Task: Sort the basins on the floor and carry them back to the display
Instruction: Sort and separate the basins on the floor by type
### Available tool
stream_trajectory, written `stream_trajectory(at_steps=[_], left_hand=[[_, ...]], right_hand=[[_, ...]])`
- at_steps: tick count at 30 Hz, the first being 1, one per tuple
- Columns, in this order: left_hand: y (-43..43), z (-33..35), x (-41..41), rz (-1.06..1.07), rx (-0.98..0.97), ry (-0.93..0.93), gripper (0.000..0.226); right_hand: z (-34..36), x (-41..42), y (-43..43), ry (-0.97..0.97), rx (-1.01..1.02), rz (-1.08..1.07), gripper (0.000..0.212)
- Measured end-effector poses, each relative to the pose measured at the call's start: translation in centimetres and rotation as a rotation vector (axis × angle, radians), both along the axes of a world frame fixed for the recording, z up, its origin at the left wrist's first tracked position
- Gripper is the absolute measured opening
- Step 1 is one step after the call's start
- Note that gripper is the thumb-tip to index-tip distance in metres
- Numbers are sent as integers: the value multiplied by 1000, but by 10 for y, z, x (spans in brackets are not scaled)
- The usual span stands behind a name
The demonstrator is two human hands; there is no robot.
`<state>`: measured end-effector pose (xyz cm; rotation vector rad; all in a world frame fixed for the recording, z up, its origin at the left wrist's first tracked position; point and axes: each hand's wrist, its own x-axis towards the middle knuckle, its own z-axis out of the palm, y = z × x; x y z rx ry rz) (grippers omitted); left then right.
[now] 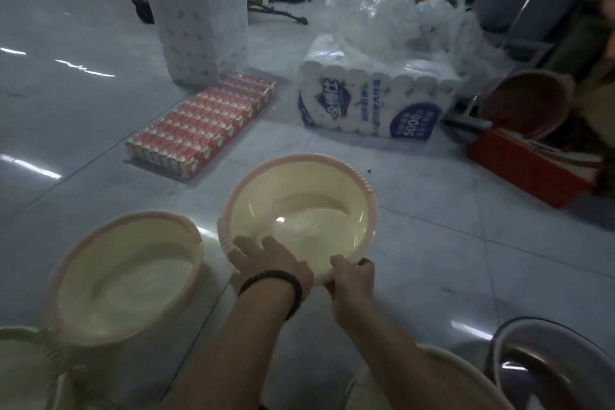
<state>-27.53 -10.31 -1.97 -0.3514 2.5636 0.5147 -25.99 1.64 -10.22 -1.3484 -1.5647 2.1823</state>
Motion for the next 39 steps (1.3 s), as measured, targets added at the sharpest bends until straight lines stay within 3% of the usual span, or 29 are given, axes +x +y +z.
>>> stream_trajectory(at_steps=[2, 4, 7, 9, 11, 13, 17, 21, 27, 32, 37, 39], left_hand=[[0, -3, 13, 131, 68, 198, 92], [4, 1, 29, 257, 196, 273, 96], [22, 18, 52, 368, 525, 269, 68], [36, 30, 77, 341, 615, 267, 46], [51, 40, 101, 237, 638, 262, 38], [62, 48, 121, 157, 652, 262, 37], [70, 49, 158, 75, 616, 290, 49], [67, 13, 208, 23, 525, 245, 53], [62, -38, 249, 18, 440, 171, 51], [58, -65, 257, -16, 438, 72, 46], [65, -86, 249, -156, 324, -37, 45], [65, -100, 244, -172, 286, -90, 33]], right_hand=[[34, 35, 22, 85, -33, -54, 36], [57, 75, 42, 140, -15, -51, 40], [82, 140, 72, 175, 71, -71, 47], [92, 182, 92, 139, 174, -88, 48], [101, 223, 116, 111, 169, -105, 48], [109, 264, 139, 74, 152, -122, 47], [93, 337, 192, -44, 395, -171, 80], [85, 390, 197, -78, 576, -91, 36], [40, 428, 186, -159, 563, -53, 32], [0, 440, 182, -245, 413, -75, 14], [-44, 434, 192, -334, 410, -61, 14], [-59, 431, 198, -389, 430, -4, 19]])
